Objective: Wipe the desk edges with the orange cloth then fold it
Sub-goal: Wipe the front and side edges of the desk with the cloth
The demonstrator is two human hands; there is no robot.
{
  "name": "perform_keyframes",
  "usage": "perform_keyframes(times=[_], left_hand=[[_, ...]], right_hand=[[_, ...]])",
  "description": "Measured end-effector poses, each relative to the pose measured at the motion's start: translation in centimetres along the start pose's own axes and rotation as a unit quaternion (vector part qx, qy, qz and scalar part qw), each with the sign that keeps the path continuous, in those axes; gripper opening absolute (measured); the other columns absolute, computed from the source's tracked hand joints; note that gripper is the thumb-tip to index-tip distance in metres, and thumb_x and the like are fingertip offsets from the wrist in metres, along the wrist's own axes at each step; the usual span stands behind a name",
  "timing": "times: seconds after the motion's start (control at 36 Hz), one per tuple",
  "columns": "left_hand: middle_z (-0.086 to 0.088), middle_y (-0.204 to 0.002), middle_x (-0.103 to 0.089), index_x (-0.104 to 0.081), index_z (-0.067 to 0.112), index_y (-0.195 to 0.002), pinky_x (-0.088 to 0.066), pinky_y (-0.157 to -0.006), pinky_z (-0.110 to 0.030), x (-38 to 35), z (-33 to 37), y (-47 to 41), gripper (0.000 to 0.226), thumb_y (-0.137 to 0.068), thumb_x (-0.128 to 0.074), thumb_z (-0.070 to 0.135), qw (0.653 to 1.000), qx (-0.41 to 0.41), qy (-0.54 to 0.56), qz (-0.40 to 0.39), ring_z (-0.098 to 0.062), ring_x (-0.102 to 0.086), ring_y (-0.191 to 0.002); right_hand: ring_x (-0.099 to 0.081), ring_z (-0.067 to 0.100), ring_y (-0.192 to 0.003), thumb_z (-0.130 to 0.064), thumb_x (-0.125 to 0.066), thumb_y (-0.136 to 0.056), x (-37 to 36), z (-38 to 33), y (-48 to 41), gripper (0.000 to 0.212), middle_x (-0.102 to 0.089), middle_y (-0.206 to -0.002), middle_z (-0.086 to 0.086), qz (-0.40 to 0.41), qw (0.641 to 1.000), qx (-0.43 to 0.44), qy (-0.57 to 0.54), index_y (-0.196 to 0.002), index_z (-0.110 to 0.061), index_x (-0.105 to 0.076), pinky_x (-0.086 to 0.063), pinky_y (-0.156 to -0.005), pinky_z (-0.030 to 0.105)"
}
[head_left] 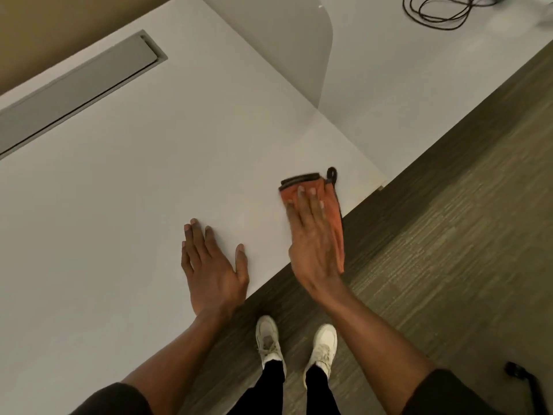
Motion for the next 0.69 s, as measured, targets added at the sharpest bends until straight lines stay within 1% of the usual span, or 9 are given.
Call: perform_keyframes(times=[0.06,0.11,0.14,0.25,0.33,0.44,0.53,0.61,0.69], left_hand=[[-0.01,-0.184,0.002,-0.019,0.005,-0.17,-0.003,-0.138,-0.047,0.1,0.1,0.0,0.084,-0.11,-0.028,0.062,1.0,-0.002,0.003,0.0,-0.022,0.01,-0.171],[-0.011,-0.184,0.0,-0.021,0.004,-0.17,-0.004,-0.138,-0.048,0.3,0.2,0.0,0.084,-0.11,-0.027,0.062,1.0,-0.002,0.004,0.002,-0.023,0.008,-0.171],[-0.012,-0.184,0.0,-0.021,0.004,-0.17,-0.004,-0.138,-0.048,0.3,0.2,0.0,0.084,-0.11,-0.026,0.063,1.0,-0.002,0.004,0.004,-0.023,0.008,-0.171],[-0.012,-0.184,0.0,-0.021,0.003,-0.17,-0.003,-0.138,-0.047,0.2,0.2,0.1,0.084,-0.11,-0.026,0.063,1.0,-0.004,0.0,0.006,-0.024,0.008,-0.171],[-0.012,-0.183,-0.001,-0.021,0.003,-0.169,-0.004,-0.138,-0.048,0.2,0.2,0.0,0.084,-0.111,-0.025,0.063,1.0,-0.006,-0.004,0.01,-0.024,0.008,-0.171],[-0.012,-0.184,0.0,-0.02,0.003,-0.17,-0.005,-0.138,-0.049,-0.1,0.0,-0.1,0.085,-0.11,-0.024,0.063,1.0,-0.006,-0.007,0.01,-0.024,0.008,-0.171],[-0.012,-0.184,0.0,-0.02,0.004,-0.17,-0.005,-0.138,-0.049,-0.2,-0.1,-0.2,0.085,-0.111,-0.023,0.064,1.0,-0.005,-0.008,0.012,-0.024,0.009,-0.171],[-0.012,-0.184,0.0,-0.021,0.004,-0.17,-0.004,-0.138,-0.049,-0.1,-0.2,-0.2,0.085,-0.11,-0.023,0.065,1.0,-0.004,-0.008,0.012,-0.023,0.009,-0.171],[-0.012,-0.184,0.0,-0.021,0.004,-0.17,-0.004,-0.138,-0.048,0.1,-0.1,-0.2,0.085,-0.11,-0.023,0.065,1.0,-0.004,-0.003,0.011,-0.023,0.009,-0.171]], right_hand=[[-0.009,0.037,-0.163,-0.009,-0.036,-0.096,1.6,2.8,-2.4,0.071,-0.016,-0.173,0.019,0.033,0.996,-0.04,0.075,-0.166,-0.011,-0.023,0.002,-0.132,0.054],[-0.017,0.035,-0.162,-0.015,-0.049,-0.098,3.0,6.2,-5.2,0.071,-0.024,-0.172,0.018,0.044,0.986,-0.09,0.13,-0.165,-0.013,-0.027,0.02,-0.127,0.049],[-0.018,0.034,-0.162,-0.016,-0.056,-0.097,3.3,7.7,-6.3,0.073,-0.025,-0.172,0.017,0.037,0.984,-0.114,0.13,-0.165,-0.013,-0.027,0.023,-0.126,0.047],[-0.015,0.033,-0.162,-0.008,-0.057,-0.096,2.7,8.7,-7.3,0.079,-0.019,-0.174,0.018,0.028,0.988,-0.128,0.085,-0.166,-0.009,-0.02,0.008,-0.132,0.047],[-0.014,0.034,-0.162,0.001,-0.052,-0.091,1.8,4.2,-4.4,0.083,-0.018,-0.173,0.018,0.063,0.996,-0.05,0.042,-0.166,-0.007,-0.018,0.005,-0.133,0.045],[-0.007,0.036,-0.163,-0.001,-0.024,-0.093,-1.1,-2.7,1.4,0.072,-0.015,-0.173,0.02,-0.006,0.996,0.086,-0.031,-0.165,-0.004,-0.022,-0.012,-0.132,0.049],[-0.014,0.038,-0.162,-0.003,-0.019,-0.089,-1.3,-2.8,2.2,0.074,-0.023,-0.171,0.022,-0.01,0.992,0.128,-0.012,-0.163,-0.004,-0.03,-0.017,-0.131,0.053],[-0.026,0.036,-0.159,-0.006,-0.041,-0.092,1.1,2.2,-2.5,0.073,-0.037,-0.167,0.017,0.066,0.996,0.035,0.051,-0.164,-0.014,-0.029,-0.016,-0.13,0.054],[-0.024,0.038,-0.159,-0.014,-0.062,-0.09,2.4,7.7,-8.5,0.084,-0.031,-0.168,0.021,0.042,0.99,-0.093,0.097,-0.164,-0.008,-0.022,-0.011,-0.131,0.056]])
Point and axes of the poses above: each hand's wrist, its own y-axis away from the middle knuckle, its own x-axis out of the back of the hand, z = x × y, the point moved 8 cm from there along -y, towards the middle knuckle
